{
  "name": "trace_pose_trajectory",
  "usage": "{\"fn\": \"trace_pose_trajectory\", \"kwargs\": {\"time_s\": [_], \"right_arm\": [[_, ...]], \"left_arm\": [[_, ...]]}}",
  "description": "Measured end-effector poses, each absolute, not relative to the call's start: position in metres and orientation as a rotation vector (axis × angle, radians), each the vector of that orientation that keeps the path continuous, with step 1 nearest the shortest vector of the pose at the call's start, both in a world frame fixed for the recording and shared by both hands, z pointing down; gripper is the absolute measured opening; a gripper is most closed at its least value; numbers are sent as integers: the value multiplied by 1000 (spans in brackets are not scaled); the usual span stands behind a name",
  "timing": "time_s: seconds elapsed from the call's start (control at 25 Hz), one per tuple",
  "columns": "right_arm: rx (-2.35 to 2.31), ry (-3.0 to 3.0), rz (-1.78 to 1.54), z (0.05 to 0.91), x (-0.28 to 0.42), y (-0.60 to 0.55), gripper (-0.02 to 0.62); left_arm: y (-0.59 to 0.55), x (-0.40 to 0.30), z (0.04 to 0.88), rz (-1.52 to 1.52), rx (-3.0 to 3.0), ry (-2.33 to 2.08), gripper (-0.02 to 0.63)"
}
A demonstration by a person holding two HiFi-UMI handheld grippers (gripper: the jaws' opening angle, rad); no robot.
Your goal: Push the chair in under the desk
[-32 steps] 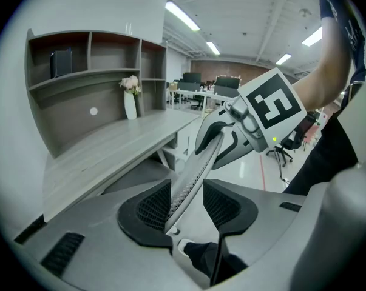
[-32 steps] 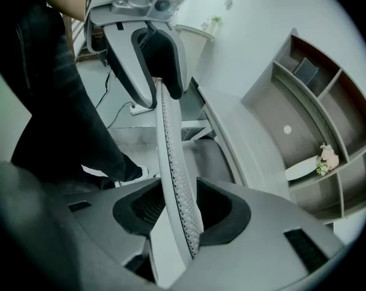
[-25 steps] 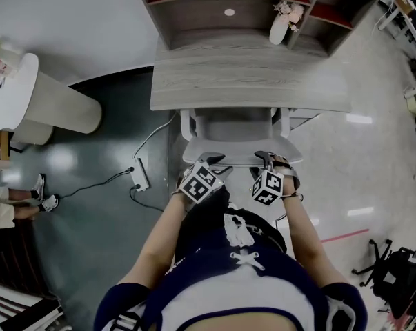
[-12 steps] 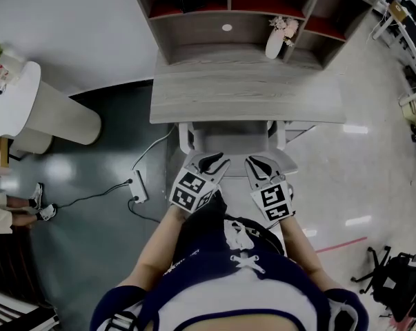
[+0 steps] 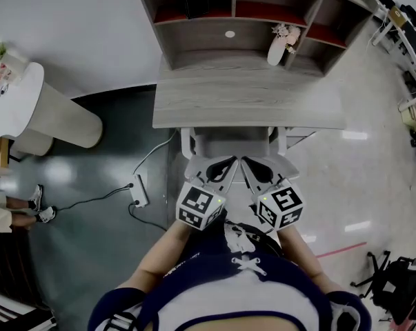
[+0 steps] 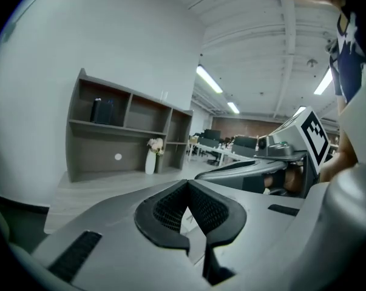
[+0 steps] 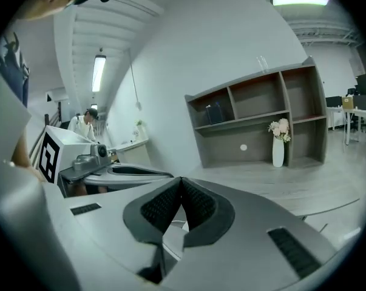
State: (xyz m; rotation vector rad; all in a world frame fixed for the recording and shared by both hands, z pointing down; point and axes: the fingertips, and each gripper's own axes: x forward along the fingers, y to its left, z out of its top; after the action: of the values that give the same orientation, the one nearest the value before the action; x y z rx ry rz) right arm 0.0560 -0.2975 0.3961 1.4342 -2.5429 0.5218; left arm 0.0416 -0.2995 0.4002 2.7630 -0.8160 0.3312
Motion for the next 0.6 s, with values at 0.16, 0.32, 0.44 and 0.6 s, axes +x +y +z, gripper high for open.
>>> {"fn": "trace_pose_trajectory", "kwargs": {"time_s": [0.16, 0.32, 0.44, 0.6], "right_arm": [[1448, -2537, 507, 384, 52, -295, 9], [1467, -2530, 499, 379, 53, -291, 8], [1486, -2531, 479, 375, 53, -290, 8], [1508, -2523, 469, 372, 51, -286, 8]], "left_arm": [[-296, 42, 383, 208, 2726, -777, 8], [-293, 42, 378, 194, 2736, -775, 6], [-291, 42, 374, 187, 2743, -775, 6], [-288, 41, 372, 183, 2752, -772, 6]]}}
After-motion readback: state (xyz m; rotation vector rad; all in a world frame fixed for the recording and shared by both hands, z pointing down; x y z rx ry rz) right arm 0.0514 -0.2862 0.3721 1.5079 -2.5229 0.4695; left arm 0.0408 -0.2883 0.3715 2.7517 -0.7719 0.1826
